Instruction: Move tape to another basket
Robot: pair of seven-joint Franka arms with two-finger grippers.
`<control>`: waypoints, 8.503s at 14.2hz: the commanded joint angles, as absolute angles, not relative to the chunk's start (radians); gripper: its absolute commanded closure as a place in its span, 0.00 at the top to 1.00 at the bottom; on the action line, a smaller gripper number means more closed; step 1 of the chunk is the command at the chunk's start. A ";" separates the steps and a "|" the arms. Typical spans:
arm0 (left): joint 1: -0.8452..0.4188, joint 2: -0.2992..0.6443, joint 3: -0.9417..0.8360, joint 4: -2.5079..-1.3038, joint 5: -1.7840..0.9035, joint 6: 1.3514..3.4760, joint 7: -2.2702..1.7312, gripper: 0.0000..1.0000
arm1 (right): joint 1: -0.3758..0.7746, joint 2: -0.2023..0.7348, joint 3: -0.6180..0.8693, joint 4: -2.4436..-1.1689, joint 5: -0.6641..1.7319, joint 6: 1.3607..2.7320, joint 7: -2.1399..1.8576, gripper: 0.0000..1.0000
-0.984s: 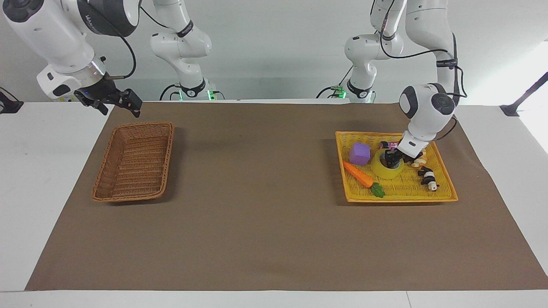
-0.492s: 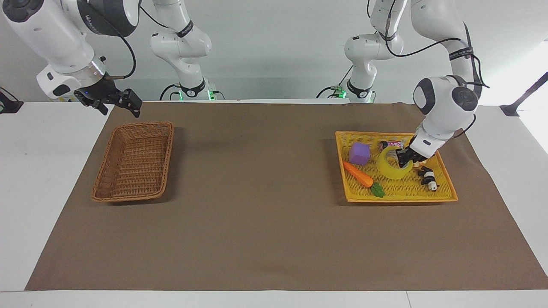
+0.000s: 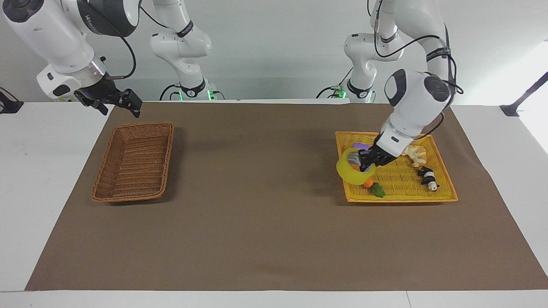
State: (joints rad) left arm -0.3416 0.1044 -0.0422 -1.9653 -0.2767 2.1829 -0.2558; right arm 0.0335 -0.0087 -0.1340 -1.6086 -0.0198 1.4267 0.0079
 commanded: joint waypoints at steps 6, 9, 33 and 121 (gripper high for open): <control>-0.568 0.130 -0.026 -1.939 -0.474 2.440 -0.394 0.00 | 0.040 -0.041 -0.129 -1.637 -0.008 1.427 -0.055 1.00; -0.594 0.130 -0.025 -1.939 -0.479 2.436 -0.391 0.00 | 0.078 -0.054 -0.126 -1.661 0.000 1.425 -0.061 1.00; -0.586 0.127 -0.025 -1.939 -0.469 2.388 -0.353 0.00 | 0.334 0.219 -0.118 -1.867 1.304 1.972 -0.451 1.00; -0.041 0.012 -0.008 -1.606 -0.032 1.462 0.023 1.00 | -0.197 0.019 -0.115 -1.752 0.174 1.551 -0.619 1.00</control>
State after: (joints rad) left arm -0.0437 0.0165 -0.0067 -1.6049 -0.0521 1.4671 0.0281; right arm -0.2271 0.0793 -0.1180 -1.7355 0.2206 1.5340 -0.7624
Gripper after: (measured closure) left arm 0.000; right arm 0.000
